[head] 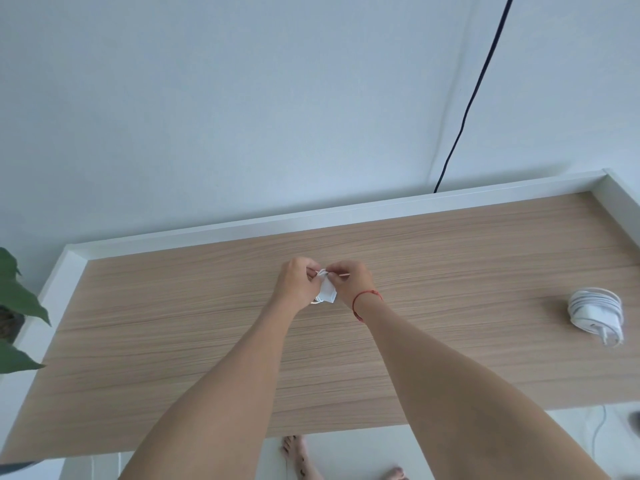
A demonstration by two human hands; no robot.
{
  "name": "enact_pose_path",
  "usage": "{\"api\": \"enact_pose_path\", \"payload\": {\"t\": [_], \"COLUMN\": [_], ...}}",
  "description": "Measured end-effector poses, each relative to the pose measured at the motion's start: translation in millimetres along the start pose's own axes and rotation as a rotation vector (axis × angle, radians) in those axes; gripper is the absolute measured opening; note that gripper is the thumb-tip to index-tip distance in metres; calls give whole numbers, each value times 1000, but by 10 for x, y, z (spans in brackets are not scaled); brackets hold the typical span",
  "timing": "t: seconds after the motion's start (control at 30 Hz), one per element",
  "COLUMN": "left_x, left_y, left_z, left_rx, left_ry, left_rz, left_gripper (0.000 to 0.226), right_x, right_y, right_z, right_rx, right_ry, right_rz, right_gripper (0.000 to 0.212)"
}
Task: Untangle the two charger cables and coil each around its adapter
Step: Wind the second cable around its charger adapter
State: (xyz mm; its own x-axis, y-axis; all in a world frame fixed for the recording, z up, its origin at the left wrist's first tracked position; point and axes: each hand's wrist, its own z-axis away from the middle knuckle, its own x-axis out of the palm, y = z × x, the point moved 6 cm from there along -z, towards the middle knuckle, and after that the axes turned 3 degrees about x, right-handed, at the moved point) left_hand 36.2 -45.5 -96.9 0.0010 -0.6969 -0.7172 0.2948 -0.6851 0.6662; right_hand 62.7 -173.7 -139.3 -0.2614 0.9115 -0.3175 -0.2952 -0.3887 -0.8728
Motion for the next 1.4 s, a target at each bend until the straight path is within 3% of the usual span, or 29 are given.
{"api": "enact_pose_path", "payload": {"t": [0.23, 0.57, 0.77, 1.0, 1.07, 1.23, 1.4], "left_x": [-7, 76, 44, 145, 126, 63, 29], "left_y": [-45, 96, 31, 282, 241, 161, 20], "left_z": [-20, 62, 43, 56, 28, -78, -12], "left_rx": [-29, 189, 12, 31, 36, 58, 43], "left_ry": [-23, -16, 7, -197, -237, -257, -125], "left_rz": [47, -269, -113, -553, -555, -501, -248], "left_gripper": [21, 15, 10, 17, 10, 30, 9], "right_x": [10, -1, 15, -1, -15, -16, -18], "right_y": [9, 27, 48, 42, 49, 53, 70], "right_z": [9, 18, 0, 13, 30, 47, 41], "right_rx": [-1, 5, 2, 11, 3, -19, -29], "right_ry": [40, 39, 34, 32, 29, 46, 61], "right_rz": [-2, -22, -32, 4, 5, 17, 1], "right_gripper": [16, 13, 11, 11, 11, 13, 13]}}
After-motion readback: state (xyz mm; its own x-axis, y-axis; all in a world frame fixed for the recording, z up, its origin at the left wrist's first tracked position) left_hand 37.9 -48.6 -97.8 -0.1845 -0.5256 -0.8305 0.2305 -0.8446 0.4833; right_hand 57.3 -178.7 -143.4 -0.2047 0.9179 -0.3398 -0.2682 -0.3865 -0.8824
